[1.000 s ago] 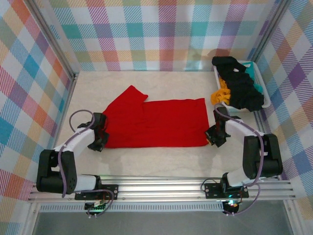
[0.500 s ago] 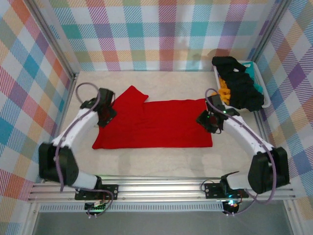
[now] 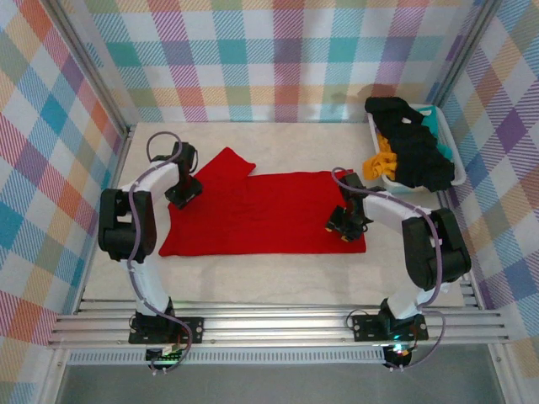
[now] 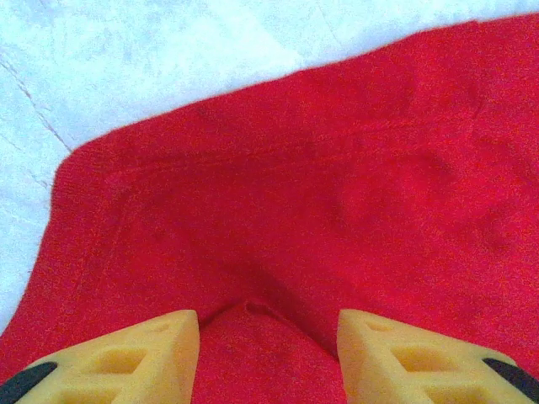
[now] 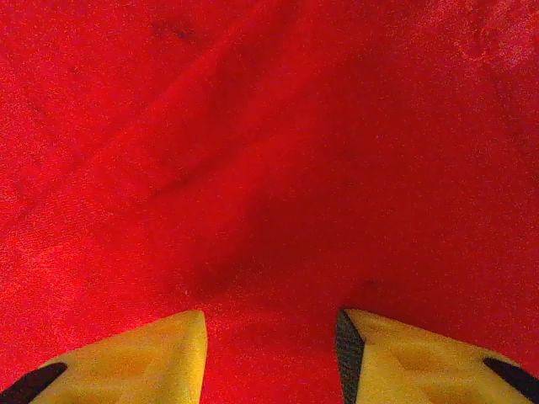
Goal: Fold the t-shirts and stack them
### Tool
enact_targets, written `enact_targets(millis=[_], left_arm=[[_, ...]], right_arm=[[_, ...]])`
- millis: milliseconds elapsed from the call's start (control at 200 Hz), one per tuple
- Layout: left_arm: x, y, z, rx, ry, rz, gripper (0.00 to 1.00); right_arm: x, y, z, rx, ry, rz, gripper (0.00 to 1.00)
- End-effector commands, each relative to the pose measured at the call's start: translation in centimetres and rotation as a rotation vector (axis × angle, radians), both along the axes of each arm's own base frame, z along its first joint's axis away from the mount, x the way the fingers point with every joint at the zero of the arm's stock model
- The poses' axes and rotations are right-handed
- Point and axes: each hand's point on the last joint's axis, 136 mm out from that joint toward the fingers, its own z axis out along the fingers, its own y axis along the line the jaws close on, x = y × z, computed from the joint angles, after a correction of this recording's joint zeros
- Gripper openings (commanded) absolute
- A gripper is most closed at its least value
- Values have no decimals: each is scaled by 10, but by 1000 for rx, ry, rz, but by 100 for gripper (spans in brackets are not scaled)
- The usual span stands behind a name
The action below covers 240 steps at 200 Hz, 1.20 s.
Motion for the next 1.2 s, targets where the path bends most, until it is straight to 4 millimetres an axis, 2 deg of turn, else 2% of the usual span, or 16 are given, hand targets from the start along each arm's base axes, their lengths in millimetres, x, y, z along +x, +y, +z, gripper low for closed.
enact_targets(millis=[0, 65, 130, 235, 405, 530, 700, 790, 940, 1065, 1195], left_arm=[[-1, 9, 4, 17, -21, -16, 48], [7, 8, 4, 0, -52, -30, 47], [12, 4, 0, -24, -49, -48, 42], [2, 1, -13, -37, 14, -54, 37], [-17, 11, -17, 16, 43, -44, 38], [-14, 12, -23, 12, 31, -55, 38], [-6, 9, -30, -2, 12, -64, 33], [0, 9, -26, 0, -24, -69, 25], [3, 11, -20, 16, -38, -87, 0], [2, 11, -19, 17, -29, -101, 0], [-2, 15, -4, 41, -43, -91, 0]], right_arm=[[7, 4, 7, 23, -17, 12, 45], [7, 5, 7, 22, -14, 19, 45], [7, 5, 7, 20, -13, 21, 45], [7, 4, 8, 13, -11, 20, 45], [7, 4, 8, 13, -12, 14, 45], [6, 4, 8, 15, -10, 17, 45], [6, 4, 10, 17, -16, 16, 45], [5, 4, 11, 17, -20, 16, 45], [6, 4, 10, 14, -16, 20, 45], [6, 3, 11, 12, -19, 17, 45], [5, 2, 11, 8, -17, 20, 45]])
